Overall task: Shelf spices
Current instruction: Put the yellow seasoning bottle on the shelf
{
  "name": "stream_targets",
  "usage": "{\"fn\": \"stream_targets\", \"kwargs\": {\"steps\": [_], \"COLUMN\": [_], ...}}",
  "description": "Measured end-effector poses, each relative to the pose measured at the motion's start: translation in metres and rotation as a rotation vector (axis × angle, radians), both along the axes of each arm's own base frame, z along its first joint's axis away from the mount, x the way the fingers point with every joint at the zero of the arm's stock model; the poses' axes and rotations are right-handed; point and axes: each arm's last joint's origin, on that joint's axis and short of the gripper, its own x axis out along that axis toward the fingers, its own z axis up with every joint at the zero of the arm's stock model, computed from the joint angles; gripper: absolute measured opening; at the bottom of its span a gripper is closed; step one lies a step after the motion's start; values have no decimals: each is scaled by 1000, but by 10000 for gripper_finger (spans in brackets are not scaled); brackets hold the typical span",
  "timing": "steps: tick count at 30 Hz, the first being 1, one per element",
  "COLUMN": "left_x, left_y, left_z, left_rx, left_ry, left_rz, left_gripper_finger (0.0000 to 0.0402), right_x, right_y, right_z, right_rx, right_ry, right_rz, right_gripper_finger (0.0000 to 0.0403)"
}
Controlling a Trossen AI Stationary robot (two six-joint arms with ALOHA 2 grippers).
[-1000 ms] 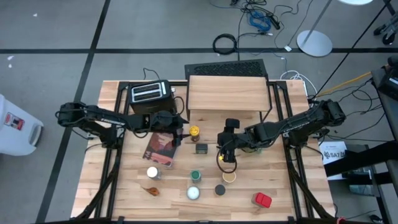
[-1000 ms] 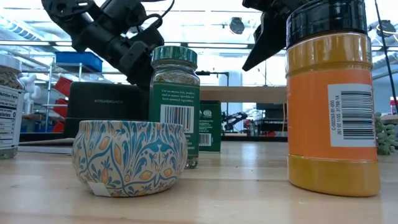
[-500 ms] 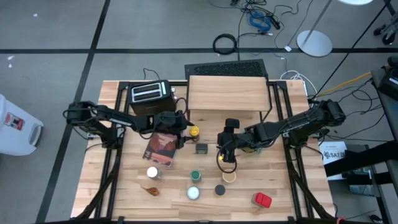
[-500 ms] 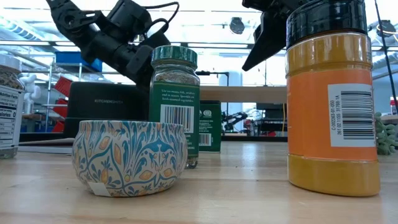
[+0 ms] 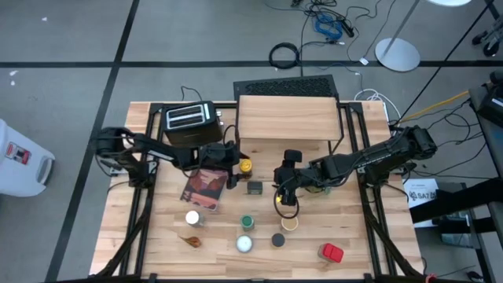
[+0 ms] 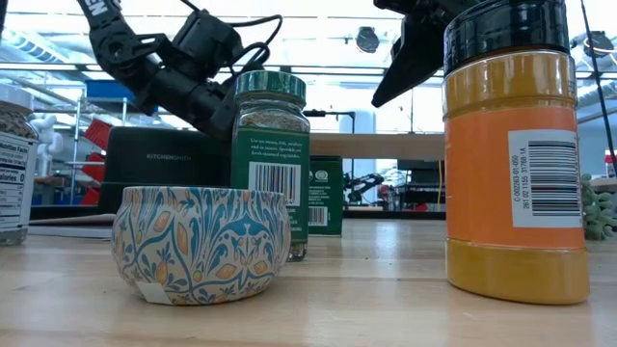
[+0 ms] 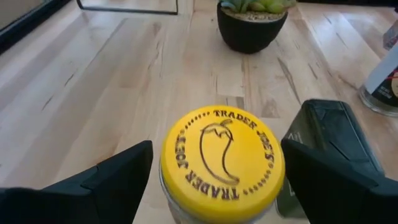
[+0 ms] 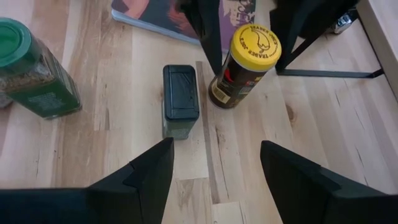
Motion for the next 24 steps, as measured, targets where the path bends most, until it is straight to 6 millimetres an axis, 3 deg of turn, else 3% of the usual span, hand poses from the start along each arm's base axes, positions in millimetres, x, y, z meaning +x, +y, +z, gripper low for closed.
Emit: {"fn": "stream_targets", "kwargs": {"steps": [11,24], "left_x": [5,6], "left_y": [2,1], "left_z": [-13,-14], "left_rx": [24,46], "left_ry": [1,5], "left_rz": [48,35], "left_gripper_finger": [340,238], "right_x": [0,0], "right_y": [0,0], "right_z": [0,-3], "right_rx": [2,54], "right_ry": [-3,-31], "right_rz": [-1,-52], "right_gripper_finger": [228,228]}}
